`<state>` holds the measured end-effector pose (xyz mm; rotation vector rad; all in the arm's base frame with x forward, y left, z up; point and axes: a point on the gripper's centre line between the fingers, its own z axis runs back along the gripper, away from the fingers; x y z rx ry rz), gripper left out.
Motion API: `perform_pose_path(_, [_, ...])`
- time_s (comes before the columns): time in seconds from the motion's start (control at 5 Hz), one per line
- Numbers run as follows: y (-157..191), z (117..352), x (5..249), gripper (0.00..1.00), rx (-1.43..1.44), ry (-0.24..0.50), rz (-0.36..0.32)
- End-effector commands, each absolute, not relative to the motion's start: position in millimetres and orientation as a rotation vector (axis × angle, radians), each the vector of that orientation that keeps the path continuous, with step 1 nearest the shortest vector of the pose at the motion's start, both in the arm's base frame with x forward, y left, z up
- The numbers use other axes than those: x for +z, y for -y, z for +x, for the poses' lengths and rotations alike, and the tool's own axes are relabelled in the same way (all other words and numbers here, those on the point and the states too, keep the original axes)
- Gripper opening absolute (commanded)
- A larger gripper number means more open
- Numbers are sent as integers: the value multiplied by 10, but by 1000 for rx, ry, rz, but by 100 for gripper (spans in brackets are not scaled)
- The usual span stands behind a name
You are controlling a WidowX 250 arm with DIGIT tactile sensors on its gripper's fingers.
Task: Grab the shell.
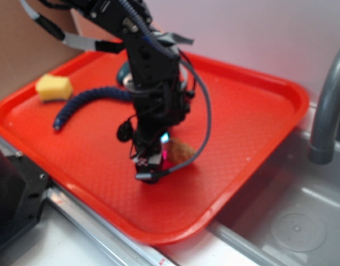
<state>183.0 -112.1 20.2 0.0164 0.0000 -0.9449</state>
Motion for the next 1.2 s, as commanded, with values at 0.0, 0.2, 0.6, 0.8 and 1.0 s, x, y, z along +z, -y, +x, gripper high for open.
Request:
perform_pose_path(0.0, [921, 1488, 724, 0, -721, 96, -1])
perform_pose_path(0.2, [767, 1727, 1177, 0, -562, 112, 8])
perform_pose_path(0.6, [1034, 2071, 1448, 100, -719, 162, -38])
perform_pose_path(0.8, [1305, 1969, 1222, 100, -822, 117, 15])
perform_pose_path(1.0, [1464, 1721, 1104, 100, -894, 114, -8])
